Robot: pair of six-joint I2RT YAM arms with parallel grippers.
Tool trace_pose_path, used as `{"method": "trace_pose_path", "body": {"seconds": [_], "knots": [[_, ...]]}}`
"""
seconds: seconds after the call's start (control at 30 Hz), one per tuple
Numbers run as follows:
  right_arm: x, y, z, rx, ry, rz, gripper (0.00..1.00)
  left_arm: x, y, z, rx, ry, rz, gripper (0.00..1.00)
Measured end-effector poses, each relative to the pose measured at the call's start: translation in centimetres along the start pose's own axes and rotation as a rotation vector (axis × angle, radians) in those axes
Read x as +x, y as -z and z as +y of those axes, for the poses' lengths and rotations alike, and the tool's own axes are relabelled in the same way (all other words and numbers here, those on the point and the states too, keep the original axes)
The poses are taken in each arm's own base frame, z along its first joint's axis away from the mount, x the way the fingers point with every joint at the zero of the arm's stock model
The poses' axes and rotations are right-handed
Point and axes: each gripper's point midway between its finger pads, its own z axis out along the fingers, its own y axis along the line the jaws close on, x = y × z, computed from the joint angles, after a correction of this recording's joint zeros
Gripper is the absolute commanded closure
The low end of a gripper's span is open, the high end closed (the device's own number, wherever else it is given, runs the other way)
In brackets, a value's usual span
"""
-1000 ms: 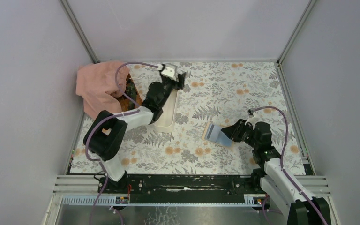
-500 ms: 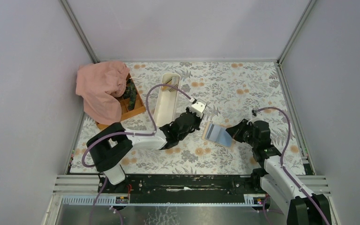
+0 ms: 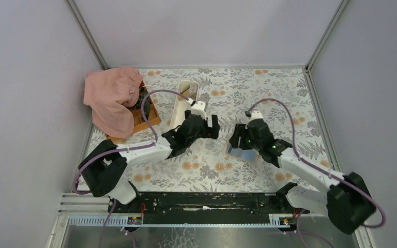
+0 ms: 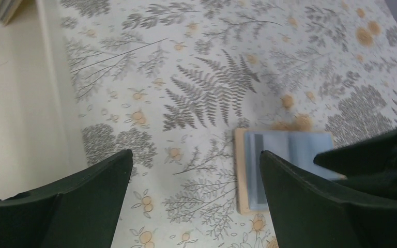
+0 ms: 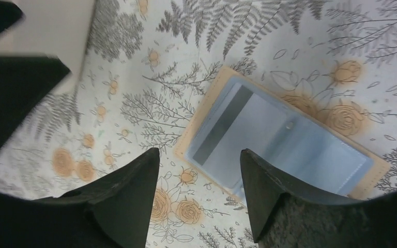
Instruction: Take the credit cards out of the card holder
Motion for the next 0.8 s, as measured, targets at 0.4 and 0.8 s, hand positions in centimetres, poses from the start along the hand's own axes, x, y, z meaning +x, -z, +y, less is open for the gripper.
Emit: {"method": "trace_pose_path", "body": {"seconds": [0.4, 0.8], "knots": [[4.2, -3.0, -0.6, 0.177, 0.146, 0.159, 0.36, 0.3, 1.8, 13.0, -0.318, 0.298, 0.064, 0.02], [5.0, -4.3, -0.1, 0.23, 0.2, 0.201, 0.35, 0.5, 2.1, 10.9, -0.232, 0.321, 0.092, 0.04]]}}
